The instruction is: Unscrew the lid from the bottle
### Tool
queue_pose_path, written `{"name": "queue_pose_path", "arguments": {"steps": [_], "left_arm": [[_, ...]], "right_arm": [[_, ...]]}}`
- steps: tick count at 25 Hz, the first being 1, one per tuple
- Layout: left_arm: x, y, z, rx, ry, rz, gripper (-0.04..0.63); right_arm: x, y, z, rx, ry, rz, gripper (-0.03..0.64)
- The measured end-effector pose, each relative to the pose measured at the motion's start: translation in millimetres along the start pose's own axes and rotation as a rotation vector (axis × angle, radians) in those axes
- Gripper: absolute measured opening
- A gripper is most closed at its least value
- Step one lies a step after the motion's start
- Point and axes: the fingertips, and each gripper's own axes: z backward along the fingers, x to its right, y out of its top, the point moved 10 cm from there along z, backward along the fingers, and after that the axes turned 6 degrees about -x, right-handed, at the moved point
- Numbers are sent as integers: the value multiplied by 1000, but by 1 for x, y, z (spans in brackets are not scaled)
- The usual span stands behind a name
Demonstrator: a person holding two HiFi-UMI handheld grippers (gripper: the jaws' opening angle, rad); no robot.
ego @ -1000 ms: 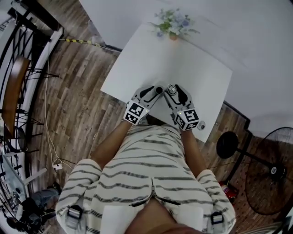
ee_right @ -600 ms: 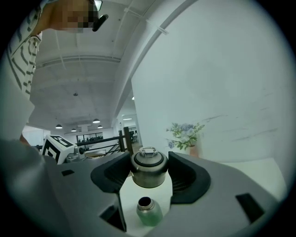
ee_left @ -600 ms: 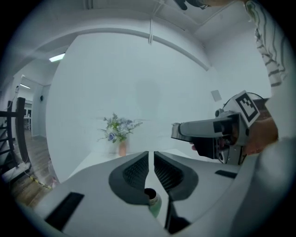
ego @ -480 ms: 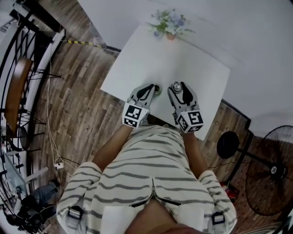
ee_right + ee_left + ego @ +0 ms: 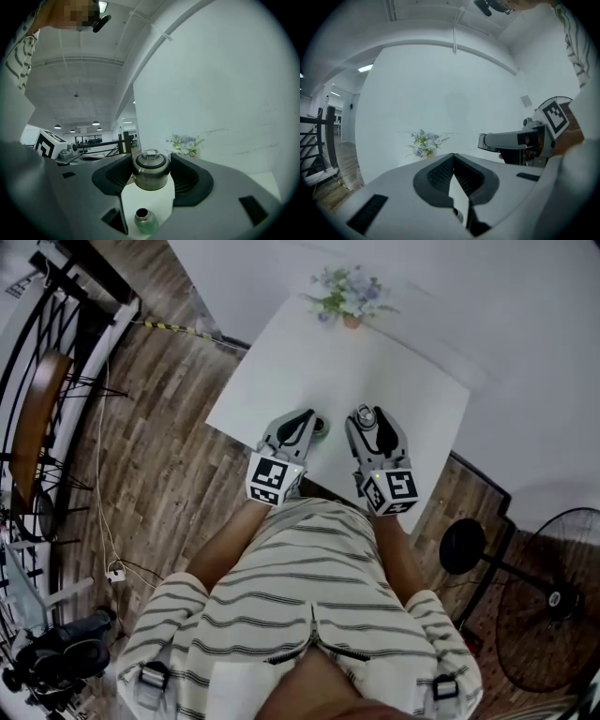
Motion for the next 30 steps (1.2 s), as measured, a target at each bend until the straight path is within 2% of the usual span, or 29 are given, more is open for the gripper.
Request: {"name": "queue_pose_path", "arguments": {"steps": [3,8,30], "left_arm": [[2,4,3,-3,16,-7,-1],[6,14,4,36,41,-23,0],[5,18,-4,49,46,-25,0]], "right_arm": [[-2,3,2,5,1,2,262],[-3,8,3,13,2,13,262],[5,5,-6,-7,-14,34,262]]}}
